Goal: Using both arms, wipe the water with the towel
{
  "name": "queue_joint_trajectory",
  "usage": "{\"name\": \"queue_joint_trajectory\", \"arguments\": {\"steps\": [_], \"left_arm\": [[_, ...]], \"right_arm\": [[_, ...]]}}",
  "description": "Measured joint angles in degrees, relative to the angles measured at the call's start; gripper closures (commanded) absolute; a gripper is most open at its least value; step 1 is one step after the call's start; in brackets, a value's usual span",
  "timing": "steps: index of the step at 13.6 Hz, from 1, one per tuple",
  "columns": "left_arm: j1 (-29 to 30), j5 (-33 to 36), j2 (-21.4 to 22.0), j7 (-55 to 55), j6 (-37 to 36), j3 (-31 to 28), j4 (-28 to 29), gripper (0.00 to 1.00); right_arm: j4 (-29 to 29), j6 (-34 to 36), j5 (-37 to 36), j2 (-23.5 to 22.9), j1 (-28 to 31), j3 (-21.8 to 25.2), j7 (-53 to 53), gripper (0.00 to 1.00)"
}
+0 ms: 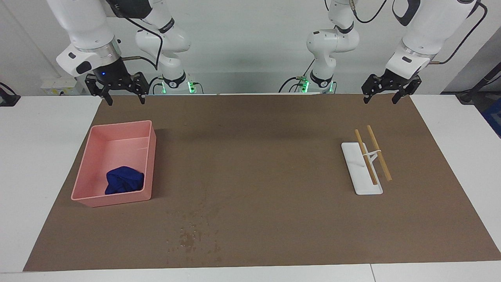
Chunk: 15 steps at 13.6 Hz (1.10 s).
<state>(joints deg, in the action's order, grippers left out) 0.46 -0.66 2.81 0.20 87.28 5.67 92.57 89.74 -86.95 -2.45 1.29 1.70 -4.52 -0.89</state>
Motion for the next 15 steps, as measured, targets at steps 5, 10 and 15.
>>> {"name": "queue_joint_trajectory", "arguments": {"steps": [5, 10, 15], "left_arm": [[0.0, 0.0, 0.0, 0.0, 0.0, 0.0, 0.0, 0.0], [0.0, 0.0, 0.0, 0.0, 0.0, 0.0, 0.0, 0.0], [0.0, 0.0, 0.0, 0.0, 0.0, 0.0, 0.0, 0.0]], "right_arm": [[0.02, -0.23, 1.18, 0.0, 0.4, 0.56, 0.27, 0.0], [0.07, -1.94, 4.76, 0.0, 0.91, 0.6, 2.25, 0.0], [0.09, -1.94, 4.76, 0.0, 1.4, 0.62, 2.25, 0.0]]}}
